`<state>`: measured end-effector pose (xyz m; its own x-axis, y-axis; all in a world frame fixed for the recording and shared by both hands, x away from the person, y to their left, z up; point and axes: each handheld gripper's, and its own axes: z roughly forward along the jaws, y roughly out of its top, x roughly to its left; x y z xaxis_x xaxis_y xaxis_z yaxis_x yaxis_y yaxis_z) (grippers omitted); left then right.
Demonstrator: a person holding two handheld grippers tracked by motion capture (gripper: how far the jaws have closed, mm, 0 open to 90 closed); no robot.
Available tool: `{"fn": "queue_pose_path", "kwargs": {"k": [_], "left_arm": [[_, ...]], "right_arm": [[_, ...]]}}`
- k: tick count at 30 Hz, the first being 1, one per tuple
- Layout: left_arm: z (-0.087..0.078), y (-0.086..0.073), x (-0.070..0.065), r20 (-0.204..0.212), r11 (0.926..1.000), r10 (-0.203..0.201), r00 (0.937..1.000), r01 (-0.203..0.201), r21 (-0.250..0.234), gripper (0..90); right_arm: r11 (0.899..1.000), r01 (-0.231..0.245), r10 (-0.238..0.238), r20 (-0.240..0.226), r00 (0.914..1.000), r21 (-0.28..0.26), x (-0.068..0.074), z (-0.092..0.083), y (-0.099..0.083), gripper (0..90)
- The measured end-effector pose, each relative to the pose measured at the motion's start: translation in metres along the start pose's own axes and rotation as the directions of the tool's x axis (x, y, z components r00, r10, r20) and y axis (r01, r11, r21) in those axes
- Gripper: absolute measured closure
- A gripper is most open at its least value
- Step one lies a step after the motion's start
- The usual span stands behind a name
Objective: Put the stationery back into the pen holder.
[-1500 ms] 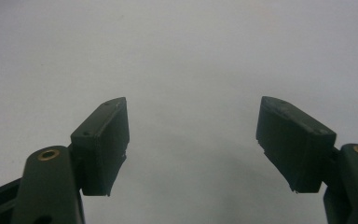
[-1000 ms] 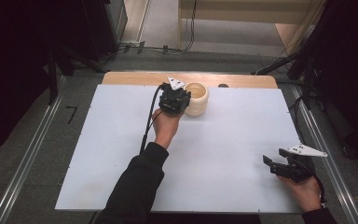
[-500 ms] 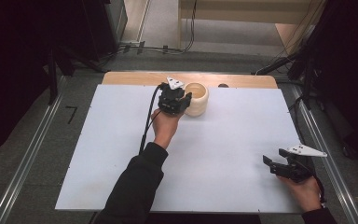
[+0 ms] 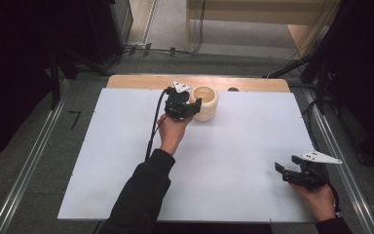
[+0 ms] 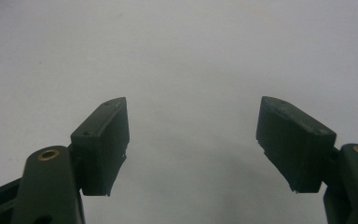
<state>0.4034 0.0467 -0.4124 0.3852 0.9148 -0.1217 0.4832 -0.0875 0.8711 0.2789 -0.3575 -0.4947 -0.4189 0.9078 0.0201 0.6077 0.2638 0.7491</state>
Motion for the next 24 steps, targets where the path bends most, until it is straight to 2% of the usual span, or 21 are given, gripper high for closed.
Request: {"fn": "queue_pose_path", "kwargs": {"k": [7, 20, 24], "left_arm": [[0.0024, -0.0029, -0.0006, -0.019, 0.9998, 0.019, 0.9996, -0.019, 0.002, 42.3], [0.0018, -0.0069, 0.0010, -0.032, 0.9999, 0.015, 0.9994, -0.014, 0.004, 30.5], [0.0020, -0.0090, 0.0017, -0.032, 0.9998, 0.013, 0.9994, -0.012, 0.017, 26.9]], "right_arm": [[1.000, -0.001, 0.001, 0.000, 1.0000, 0.000, -0.0002, -0.0003, -0.0006, 24.4], [1.000, -0.002, 0.002, 0.004, 1.0000, 0.000, 0.0000, -0.0017, -0.0012, 24.4], [1.000, -0.001, 0.001, 0.006, 1.0000, 0.000, 0.0002, -0.0016, -0.0011, 24.4]]}}
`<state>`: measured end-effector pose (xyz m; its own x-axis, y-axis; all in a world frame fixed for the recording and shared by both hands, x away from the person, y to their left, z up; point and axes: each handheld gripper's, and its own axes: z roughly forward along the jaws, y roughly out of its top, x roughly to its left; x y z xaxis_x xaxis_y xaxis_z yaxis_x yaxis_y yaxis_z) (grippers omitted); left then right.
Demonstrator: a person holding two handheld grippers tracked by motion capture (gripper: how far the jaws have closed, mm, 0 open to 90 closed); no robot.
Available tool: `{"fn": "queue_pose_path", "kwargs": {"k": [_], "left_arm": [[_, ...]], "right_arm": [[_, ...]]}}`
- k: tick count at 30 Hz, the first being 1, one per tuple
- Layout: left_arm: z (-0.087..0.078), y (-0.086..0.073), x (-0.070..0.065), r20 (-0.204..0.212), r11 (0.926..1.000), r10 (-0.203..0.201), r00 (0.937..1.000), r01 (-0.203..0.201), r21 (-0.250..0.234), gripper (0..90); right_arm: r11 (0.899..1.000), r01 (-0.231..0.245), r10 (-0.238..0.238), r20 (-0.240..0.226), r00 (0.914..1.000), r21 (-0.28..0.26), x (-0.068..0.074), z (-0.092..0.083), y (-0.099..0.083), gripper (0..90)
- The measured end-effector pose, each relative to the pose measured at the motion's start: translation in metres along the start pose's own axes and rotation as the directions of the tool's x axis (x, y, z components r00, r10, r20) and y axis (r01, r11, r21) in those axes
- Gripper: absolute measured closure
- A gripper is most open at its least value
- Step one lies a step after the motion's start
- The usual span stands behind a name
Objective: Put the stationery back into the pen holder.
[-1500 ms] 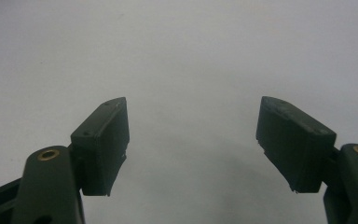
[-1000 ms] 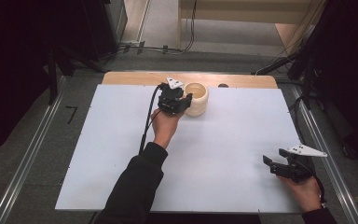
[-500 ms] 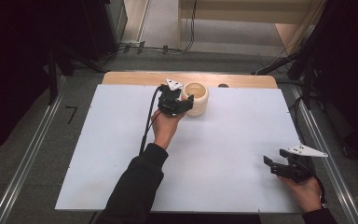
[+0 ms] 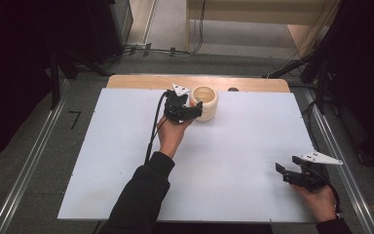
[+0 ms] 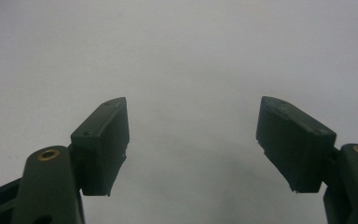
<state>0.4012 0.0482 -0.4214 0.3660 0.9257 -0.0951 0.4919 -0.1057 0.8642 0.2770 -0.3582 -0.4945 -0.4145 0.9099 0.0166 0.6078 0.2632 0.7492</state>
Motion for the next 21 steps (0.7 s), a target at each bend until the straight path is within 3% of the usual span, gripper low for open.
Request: {"fn": "queue_pose_path", "kwargs": {"k": [17, 21], "left_arm": [[-0.008, -0.014, 0.007, -0.006, 0.9998, -0.016, 0.9999, 0.016, 0.013, 26.8], [-0.012, -0.017, 0.010, 0.007, 0.9991, -0.043, 0.9991, 0.042, 0.003, 26.7]], "right_arm": [[1.000, -0.005, 0.005, 0.004, 1.0000, 0.002, 0.000, -0.001, -0.001, 24.4], [1.000, -0.005, 0.005, 0.005, 1.0000, 0.002, 0.000, 0.000, -0.001, 24.4]]}}
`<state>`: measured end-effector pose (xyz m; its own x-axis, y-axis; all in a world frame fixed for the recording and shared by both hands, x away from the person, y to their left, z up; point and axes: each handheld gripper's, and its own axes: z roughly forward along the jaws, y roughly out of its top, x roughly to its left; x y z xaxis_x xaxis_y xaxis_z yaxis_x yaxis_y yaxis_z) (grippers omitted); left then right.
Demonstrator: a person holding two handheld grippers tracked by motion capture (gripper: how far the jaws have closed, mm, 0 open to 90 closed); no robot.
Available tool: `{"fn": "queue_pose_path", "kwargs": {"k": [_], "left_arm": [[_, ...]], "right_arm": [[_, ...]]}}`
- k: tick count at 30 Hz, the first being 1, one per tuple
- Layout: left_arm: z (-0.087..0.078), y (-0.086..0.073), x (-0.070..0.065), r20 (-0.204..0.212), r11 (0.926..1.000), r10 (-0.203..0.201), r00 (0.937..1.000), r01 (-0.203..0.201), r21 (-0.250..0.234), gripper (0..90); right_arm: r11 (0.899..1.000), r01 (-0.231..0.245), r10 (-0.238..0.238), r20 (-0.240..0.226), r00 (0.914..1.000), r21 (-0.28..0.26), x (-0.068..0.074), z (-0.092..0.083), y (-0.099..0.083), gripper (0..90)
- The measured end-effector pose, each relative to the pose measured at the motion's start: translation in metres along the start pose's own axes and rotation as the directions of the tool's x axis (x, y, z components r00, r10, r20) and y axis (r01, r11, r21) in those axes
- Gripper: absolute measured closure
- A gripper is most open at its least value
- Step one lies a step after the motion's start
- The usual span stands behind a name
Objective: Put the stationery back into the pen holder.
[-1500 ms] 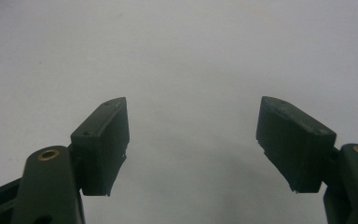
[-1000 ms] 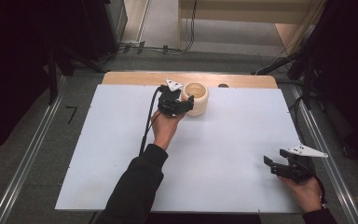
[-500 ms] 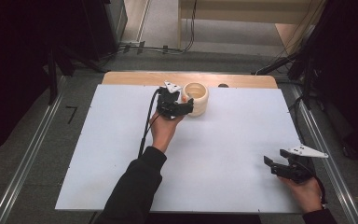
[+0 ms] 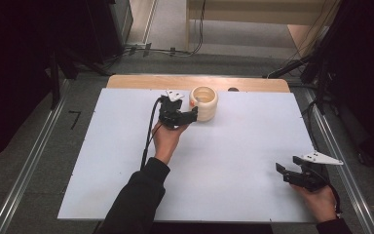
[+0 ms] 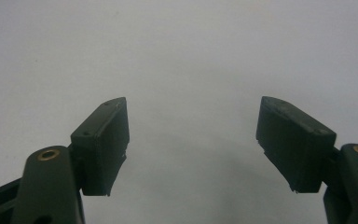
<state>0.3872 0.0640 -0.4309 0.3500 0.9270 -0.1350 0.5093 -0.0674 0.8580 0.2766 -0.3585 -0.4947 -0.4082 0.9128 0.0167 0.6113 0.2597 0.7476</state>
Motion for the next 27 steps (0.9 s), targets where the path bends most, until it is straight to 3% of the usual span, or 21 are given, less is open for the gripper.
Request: {"fn": "queue_pose_path", "kwargs": {"k": [2, 8, 18, 27], "left_arm": [[-0.002, -0.002, 0.002, 0.007, 0.9999, -0.014, 0.9999, 0.014, 0.003, 26.2], [-0.005, -0.006, 0.004, 0.007, 0.9998, -0.008, 0.9999, 0.008, 0.019, 24.6], [-0.014, -0.014, 0.007, -0.008, 1.0000, -0.005, 1.0000, 0.005, -0.007, 25.8], [-0.021, -0.024, 0.016, -0.012, 0.9997, -0.024, 0.9996, 0.024, -0.003, 20.2]], "right_arm": [[1.000, 0.001, -0.001, 0.002, 1.0000, 0.001, 0.000, 0.000, 0.000, 24.4], [1.000, 0.001, -0.001, 0.001, 1.0000, 0.000, 0.001, 0.000, 0.000, 24.4], [1.000, 0.000, 0.000, 0.004, 1.0000, 0.001, 0.000, 0.000, 0.000, 24.4], [1.000, -0.003, 0.003, 0.005, 1.0000, 0.002, 0.001, 0.000, 0.000, 24.4]]}}
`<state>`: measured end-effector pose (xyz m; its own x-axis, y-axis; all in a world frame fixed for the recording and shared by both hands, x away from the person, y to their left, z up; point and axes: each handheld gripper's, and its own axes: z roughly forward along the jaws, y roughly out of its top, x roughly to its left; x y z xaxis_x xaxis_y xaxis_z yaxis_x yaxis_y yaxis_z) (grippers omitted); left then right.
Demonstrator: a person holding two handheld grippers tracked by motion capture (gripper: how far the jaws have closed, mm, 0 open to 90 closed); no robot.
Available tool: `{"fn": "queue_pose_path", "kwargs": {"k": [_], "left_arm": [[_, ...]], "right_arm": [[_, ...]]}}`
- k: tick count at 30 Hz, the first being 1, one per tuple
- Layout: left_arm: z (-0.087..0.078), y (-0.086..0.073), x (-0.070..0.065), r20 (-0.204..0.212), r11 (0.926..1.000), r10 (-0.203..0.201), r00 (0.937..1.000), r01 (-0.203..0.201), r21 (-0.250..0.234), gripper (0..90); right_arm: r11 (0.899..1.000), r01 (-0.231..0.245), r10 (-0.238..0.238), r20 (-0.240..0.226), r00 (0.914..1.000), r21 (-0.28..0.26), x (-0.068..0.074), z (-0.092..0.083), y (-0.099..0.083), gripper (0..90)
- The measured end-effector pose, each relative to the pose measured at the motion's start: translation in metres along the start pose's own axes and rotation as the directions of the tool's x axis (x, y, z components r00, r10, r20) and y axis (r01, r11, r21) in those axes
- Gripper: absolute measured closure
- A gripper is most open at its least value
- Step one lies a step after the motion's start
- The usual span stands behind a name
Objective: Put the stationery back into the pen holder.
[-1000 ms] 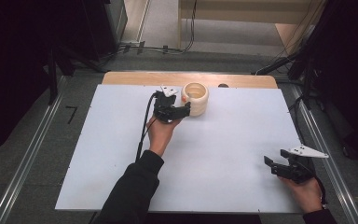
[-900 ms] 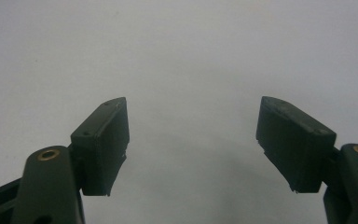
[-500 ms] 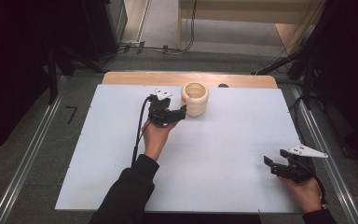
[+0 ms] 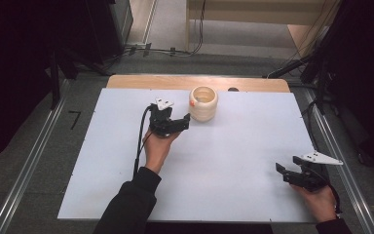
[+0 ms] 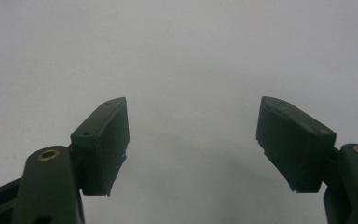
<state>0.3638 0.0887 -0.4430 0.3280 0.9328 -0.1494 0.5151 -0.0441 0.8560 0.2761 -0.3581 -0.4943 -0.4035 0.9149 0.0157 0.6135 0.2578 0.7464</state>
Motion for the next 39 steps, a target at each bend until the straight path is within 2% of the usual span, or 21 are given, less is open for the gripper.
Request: {"fn": "queue_pose_path", "kwargs": {"k": [9, 14, 28, 39], "left_arm": [[-0.008, -0.014, 0.010, -0.022, 0.9998, -0.017, 0.9996, 0.017, 0.008, 19.9], [-0.016, -0.020, 0.012, -0.045, 0.9994, -0.033, 0.9985, 0.032, -0.011, 18.1], [-0.033, -0.037, 0.022, -0.056, 0.9988, -0.048, 0.9973, 0.047, -0.017, 16.0], [-0.047, -0.053, 0.035, -0.072, 0.9981, -0.062, 0.9955, 0.062, -0.007, 14.9]], "right_arm": [[1.000, 0.005, -0.005, 0.001, 1.0000, -0.003, 0.000, 0.000, 0.000, 24.4], [1.000, 0.004, -0.004, 0.003, 1.0000, 0.001, 0.001, 0.000, 0.000, 24.4], [1.000, 0.008, -0.008, 0.007, 0.9999, 0.005, 0.002, 0.001, 0.000, 24.4], [1.000, 0.004, -0.004, 0.009, 0.9999, 0.005, 0.003, 0.001, 0.001, 24.4]]}}
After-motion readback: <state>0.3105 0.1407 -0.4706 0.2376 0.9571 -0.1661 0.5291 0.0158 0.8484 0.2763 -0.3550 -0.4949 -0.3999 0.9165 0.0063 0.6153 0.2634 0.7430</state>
